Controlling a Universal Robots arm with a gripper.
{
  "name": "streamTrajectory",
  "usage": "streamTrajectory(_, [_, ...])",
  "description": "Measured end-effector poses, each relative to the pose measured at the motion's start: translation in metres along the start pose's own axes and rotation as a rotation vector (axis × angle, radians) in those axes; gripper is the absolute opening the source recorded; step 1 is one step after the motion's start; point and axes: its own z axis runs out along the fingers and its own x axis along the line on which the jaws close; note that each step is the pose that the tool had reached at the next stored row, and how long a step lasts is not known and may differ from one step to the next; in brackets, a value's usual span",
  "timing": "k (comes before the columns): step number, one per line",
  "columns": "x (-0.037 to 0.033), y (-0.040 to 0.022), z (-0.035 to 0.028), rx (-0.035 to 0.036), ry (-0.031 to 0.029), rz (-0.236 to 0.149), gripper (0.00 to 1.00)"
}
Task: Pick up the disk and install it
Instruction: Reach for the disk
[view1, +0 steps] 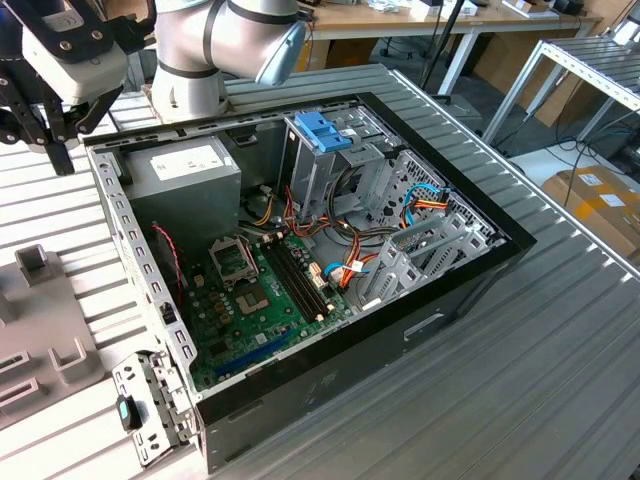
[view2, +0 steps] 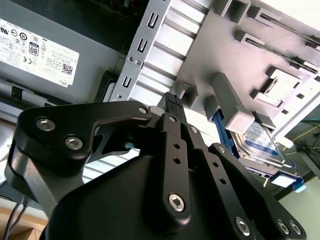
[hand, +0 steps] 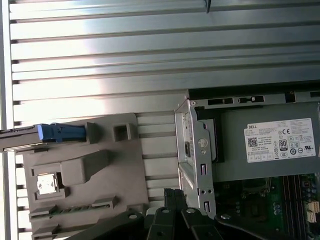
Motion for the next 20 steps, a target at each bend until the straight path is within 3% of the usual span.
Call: streamTrajectory(20, [0.0206,-0.0016,-0.0006,0.0001,0.0001,0.0,0.11])
